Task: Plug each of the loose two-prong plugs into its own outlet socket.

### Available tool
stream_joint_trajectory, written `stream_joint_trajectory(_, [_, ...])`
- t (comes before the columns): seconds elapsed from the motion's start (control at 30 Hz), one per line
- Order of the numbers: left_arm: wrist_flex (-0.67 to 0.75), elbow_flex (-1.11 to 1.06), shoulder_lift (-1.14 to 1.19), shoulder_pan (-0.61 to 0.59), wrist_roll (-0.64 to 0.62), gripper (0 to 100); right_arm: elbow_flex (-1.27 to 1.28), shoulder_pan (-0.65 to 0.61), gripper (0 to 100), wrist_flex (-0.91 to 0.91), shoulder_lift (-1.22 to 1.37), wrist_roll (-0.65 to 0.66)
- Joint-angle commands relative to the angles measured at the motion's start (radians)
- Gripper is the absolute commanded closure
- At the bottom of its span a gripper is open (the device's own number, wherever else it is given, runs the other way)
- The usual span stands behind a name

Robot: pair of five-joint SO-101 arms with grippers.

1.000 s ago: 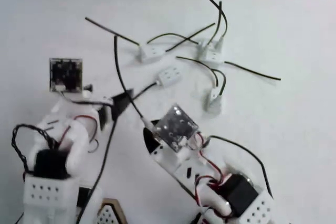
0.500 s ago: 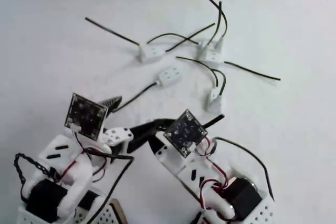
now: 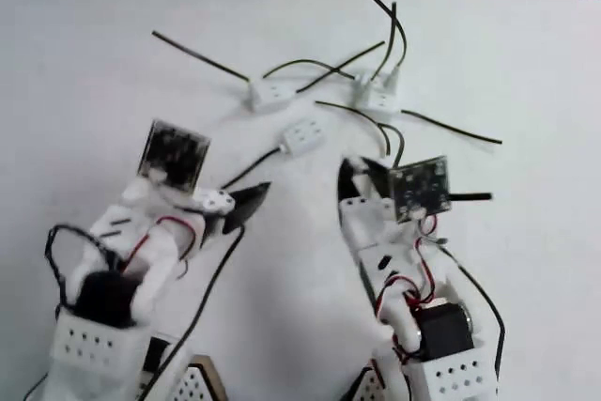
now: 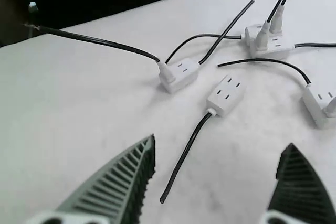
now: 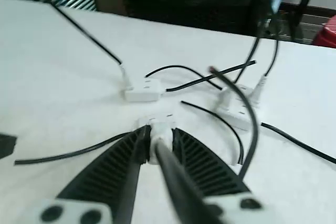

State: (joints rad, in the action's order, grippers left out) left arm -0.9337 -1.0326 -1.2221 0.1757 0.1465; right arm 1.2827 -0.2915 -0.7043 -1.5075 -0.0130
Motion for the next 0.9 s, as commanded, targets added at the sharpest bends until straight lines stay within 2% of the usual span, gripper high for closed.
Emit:
stream_joint_trajectory(0.0, [0.035,0.242,0.389,-0.012,0.014,64,0.014,0.068,98.1,0.077,-0.008,-0.041])
stream_joint_trajectory(0.23, [0.035,0.58,0.906,0.015,0.192,64,0.068,0.099,98.1,0.153,-0.008,-0.051])
stream_joint_trajectory(0.47, [0.028,0.89,1.317,0.025,0.267,64,0.069,0.101,98.1,0.154,-0.008,-0.051])
stream_joint_trajectory(0.7, [0.026,1.123,1.561,0.028,0.272,64,0.069,0.102,98.1,0.157,-0.008,-0.046])
stream_joint_trajectory(0.87, [0.012,1.201,1.667,0.033,0.273,64,0.069,0.102,98.1,0.157,-0.008,-0.044])
